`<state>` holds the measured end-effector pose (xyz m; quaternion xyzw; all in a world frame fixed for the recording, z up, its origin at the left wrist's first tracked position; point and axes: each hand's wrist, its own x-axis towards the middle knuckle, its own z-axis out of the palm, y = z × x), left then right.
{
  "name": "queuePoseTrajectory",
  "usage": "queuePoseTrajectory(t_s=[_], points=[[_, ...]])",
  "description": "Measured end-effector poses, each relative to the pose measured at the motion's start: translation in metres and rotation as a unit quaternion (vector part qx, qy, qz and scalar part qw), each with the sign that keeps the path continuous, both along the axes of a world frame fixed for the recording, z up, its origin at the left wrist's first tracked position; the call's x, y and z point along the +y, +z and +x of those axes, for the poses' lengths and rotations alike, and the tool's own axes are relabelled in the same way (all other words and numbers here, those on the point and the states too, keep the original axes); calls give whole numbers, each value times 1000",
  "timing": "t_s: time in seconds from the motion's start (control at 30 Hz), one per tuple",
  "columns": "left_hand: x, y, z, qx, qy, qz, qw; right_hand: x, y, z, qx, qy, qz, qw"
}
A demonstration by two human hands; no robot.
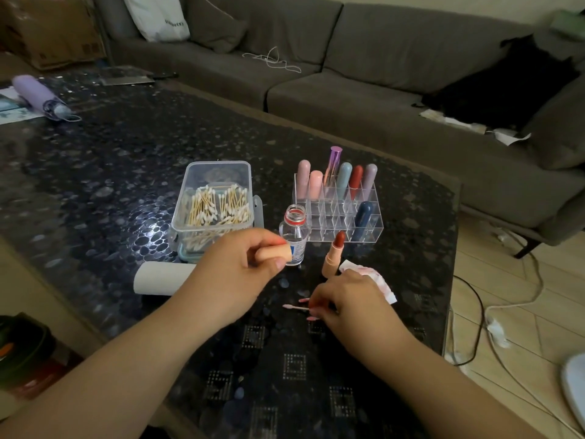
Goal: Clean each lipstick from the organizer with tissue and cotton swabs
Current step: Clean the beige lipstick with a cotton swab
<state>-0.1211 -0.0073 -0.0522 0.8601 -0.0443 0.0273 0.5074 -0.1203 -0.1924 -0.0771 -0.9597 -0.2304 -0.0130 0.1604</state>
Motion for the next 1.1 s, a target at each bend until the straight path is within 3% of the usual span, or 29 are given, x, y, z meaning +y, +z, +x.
queuePoseTrajectory(t_s=[0.13,0.27,0.37,0.6,0.7,0.9,1.1], points=[[-2,3,0,12,19,2,1000,-3,3,2,-25,-31,15,999],[-4,3,-1,-1,17,2,1000,-12,8,10,-89,-181,108,973],[-9,2,0,15,10,-74,997,-18,5,19,-27,-237,98,966],[-19,4,-3,76,-34,-175,981,-11,8,35,48,-229,193,953],[-21,4,-3,94,-21,-200,975,-15,18,36,101,-222,282,928],[-27,7,-6,85,-35,-156,983,-19,54,13,196,-138,441,865],[-40,19,-17,33,-44,-120,991,-13,68,-10,213,-93,491,840]])
